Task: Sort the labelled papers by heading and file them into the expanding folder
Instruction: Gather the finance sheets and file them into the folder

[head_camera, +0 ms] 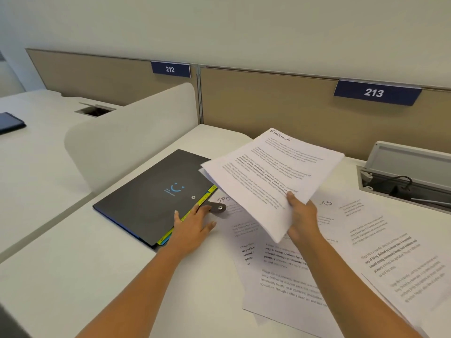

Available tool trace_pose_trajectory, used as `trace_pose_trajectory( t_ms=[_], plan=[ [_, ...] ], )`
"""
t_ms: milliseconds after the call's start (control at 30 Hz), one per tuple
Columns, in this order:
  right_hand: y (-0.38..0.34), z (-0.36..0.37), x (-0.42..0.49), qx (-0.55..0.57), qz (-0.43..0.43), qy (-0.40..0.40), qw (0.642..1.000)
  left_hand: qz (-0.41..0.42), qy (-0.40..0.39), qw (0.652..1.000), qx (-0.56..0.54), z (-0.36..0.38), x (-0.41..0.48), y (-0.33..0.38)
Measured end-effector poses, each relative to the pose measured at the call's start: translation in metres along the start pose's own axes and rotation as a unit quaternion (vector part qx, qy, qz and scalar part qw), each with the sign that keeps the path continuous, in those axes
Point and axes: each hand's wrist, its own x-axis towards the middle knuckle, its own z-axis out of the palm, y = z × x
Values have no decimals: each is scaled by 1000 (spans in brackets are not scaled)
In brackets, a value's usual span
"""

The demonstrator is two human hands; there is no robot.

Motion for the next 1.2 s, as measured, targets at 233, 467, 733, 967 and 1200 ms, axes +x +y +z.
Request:
trace_pose_trajectory(
  t_ms=[233, 467, 733, 967, 1200],
  plan=[
    [18, 48, 5, 11, -8, -4, 1000, 6, 101, 988, -118, -14, 11, -12],
    [14, 45, 20, -3, -18, 33, 999, -127, 121, 983, -56, -25, 34, -27],
    [18, 30, 26, -35, -28, 49, 998, -116, 32, 985, 124, -17, 51, -34],
    [12, 9, 27, -51, -47, 58, 996, -141, 0, 978, 152, -25, 48, -36],
    [14, -5, 23, -74, -62, 65, 993, -81, -20, 965, 247, -26, 52, -31]
  ],
)
